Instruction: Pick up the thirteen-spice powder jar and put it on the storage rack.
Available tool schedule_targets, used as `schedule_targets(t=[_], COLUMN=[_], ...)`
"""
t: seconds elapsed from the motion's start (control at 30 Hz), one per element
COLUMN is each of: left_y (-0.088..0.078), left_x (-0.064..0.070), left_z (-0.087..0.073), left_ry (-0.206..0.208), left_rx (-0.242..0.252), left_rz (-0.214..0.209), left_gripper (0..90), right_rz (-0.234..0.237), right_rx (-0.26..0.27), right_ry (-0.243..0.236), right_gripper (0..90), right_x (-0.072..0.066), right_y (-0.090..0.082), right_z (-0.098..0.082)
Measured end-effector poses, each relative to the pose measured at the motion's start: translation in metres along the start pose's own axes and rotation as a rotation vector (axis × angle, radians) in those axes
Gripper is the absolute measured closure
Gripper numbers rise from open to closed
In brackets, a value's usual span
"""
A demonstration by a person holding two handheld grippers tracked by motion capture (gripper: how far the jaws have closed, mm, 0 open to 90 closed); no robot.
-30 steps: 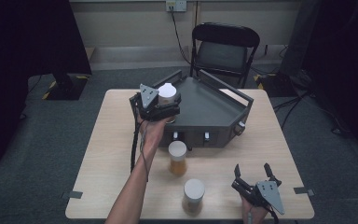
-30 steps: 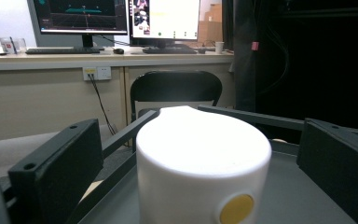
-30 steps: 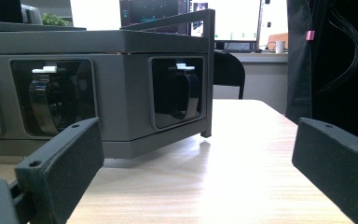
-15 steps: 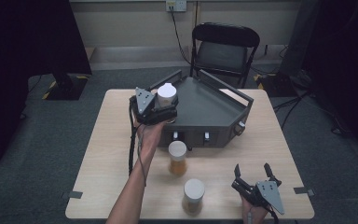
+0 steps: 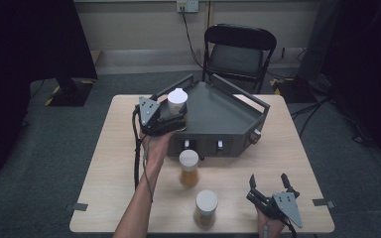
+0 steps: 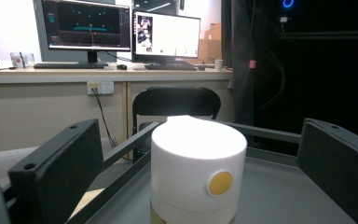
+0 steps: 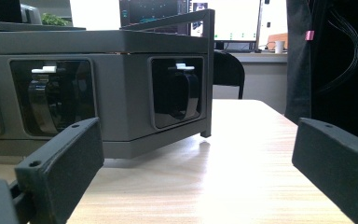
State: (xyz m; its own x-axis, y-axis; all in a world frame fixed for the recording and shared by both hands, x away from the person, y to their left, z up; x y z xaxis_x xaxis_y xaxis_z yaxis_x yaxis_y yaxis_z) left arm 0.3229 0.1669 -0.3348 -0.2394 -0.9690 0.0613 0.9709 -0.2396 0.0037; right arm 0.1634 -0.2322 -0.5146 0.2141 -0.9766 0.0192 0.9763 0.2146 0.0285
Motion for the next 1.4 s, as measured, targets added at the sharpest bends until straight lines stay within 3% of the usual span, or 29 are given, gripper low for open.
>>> schedule_targets(t=[0.5, 0.93, 1.4], left_y=[-0.022, -0.045, -0.070], left_x=[0.000, -0.002, -0.011], left_z=[0.003, -0.010, -0.028], left_ry=[0.006, -0.007, -0.050], left_rx=[0.040, 0.057, 0.078], left_rz=[-0.014, 0.013, 0.038], left_gripper=[0.3, 0.3, 0.3], right_rz=[-0.002, -0.002, -0.002], right_rx=[0.000, 0.000, 0.000], right_ry=[0.000, 0.000, 0.001], right_gripper=[0.9, 0.9, 0.9], right_x=[0.000, 0.000, 0.000], right_y=[0.000, 0.000, 0.000], right_z=[0.000, 0.000, 0.000])
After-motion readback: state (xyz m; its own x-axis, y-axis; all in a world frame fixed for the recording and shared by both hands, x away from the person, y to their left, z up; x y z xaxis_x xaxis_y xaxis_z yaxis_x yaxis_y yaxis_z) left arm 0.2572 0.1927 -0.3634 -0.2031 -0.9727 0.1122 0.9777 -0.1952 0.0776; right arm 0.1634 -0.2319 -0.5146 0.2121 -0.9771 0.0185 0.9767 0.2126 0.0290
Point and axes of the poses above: each handheld gripper's, and its own axes: y roughly forward along the jaws, z roughly out of its top, x roughly to its right, the point moved 2 cm from there along y, roughly forward along the jaws, and after that the axes turned 11 degrees about z, right-handed, at the moved point
